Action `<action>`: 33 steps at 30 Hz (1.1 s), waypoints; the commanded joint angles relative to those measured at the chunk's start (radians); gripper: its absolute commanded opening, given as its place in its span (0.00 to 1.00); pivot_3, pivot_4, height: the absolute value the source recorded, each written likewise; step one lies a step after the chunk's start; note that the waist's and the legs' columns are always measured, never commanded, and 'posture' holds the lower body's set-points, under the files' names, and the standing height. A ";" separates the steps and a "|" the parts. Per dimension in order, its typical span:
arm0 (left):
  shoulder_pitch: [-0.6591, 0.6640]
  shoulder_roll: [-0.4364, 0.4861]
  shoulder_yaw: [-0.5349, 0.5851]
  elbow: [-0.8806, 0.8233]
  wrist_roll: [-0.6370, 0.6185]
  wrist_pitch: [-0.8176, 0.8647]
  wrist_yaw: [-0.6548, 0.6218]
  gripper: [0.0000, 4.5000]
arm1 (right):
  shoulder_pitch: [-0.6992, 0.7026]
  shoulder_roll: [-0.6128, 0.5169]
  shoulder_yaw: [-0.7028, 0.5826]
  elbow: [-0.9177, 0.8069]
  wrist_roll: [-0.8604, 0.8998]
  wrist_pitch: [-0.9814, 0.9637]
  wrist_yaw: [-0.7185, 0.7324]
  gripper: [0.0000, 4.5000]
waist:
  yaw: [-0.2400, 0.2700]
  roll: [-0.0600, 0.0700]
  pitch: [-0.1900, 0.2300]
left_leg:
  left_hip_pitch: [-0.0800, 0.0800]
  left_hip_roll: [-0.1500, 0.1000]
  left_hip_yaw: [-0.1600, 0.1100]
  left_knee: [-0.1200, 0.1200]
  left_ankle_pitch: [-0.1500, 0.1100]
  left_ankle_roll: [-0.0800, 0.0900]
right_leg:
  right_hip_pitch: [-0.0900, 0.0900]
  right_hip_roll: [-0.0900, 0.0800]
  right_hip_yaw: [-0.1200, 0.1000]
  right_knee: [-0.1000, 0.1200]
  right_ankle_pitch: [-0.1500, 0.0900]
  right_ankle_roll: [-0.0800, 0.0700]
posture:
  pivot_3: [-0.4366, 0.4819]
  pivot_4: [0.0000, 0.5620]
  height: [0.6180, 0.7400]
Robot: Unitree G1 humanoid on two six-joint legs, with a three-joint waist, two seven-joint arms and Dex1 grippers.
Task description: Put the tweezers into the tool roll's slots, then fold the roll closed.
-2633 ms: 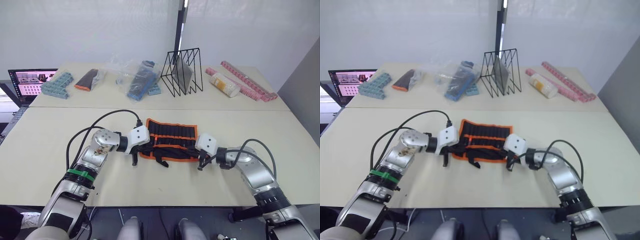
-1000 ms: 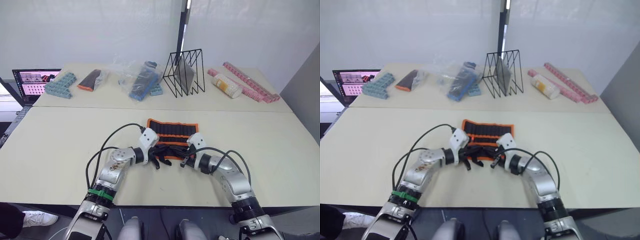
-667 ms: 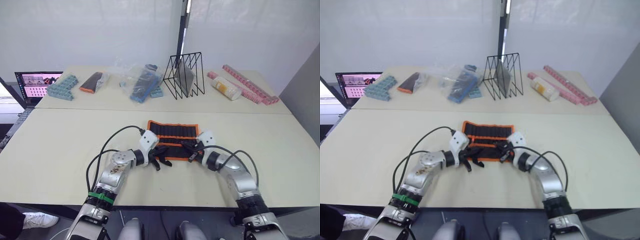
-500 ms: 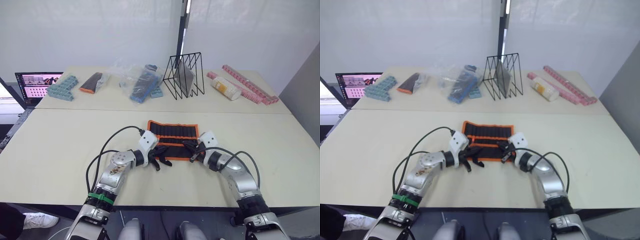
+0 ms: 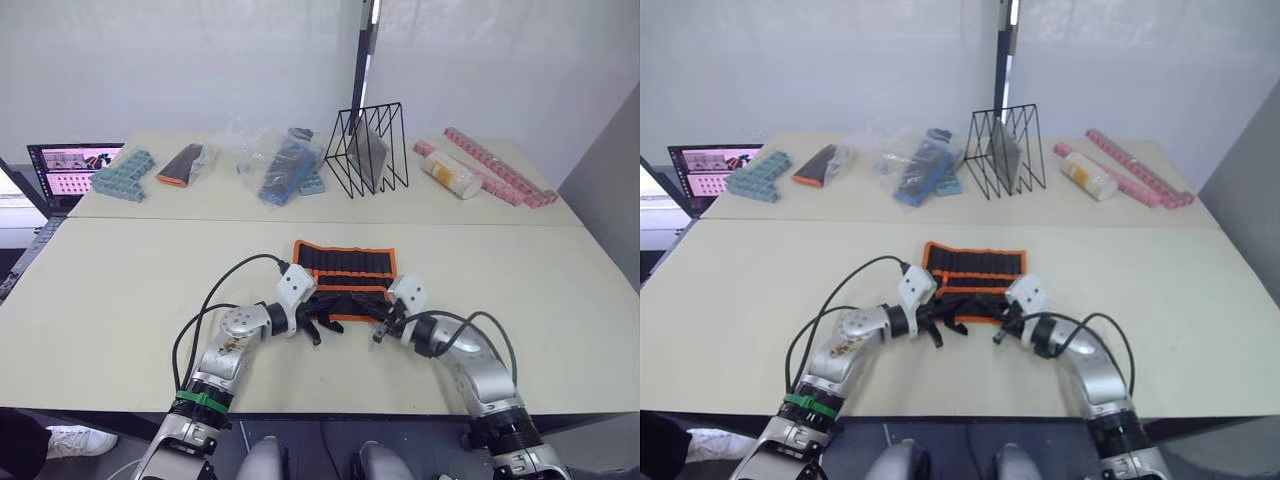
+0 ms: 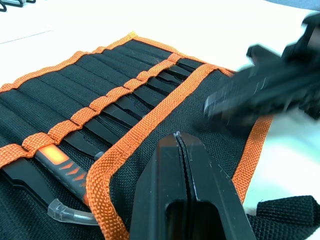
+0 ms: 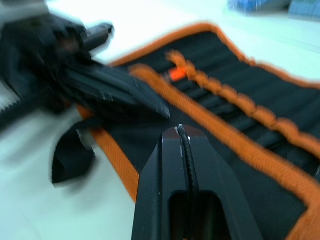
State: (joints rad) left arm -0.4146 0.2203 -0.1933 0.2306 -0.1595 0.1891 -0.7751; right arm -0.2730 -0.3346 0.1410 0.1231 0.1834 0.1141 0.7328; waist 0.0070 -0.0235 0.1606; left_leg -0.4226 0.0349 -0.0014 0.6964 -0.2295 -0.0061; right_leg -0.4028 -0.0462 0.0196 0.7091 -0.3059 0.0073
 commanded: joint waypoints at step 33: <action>-0.066 0.115 0.023 -0.326 -0.053 0.228 -0.050 0.00 | 0.005 -0.178 -0.346 -0.043 0.347 0.264 0.063 0.32 | 0.000 0.001 0.002 | -0.005 0.000 0.001 -0.002 -0.001 0.002 | -0.001 0.001 0.003 -0.009 -0.001 0.003 | 0.48 0.27 0.55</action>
State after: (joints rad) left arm -0.4740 0.3185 -0.2038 -0.0199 -0.1651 0.3722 -0.8056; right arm -0.2583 -0.4875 -0.1775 0.1130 0.4863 0.3309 0.7633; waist 0.0072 -0.0222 0.1623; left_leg -0.4277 0.0351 -0.0006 0.6937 -0.2305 -0.0040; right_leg -0.4041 -0.0454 0.0232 0.7003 -0.3072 0.0103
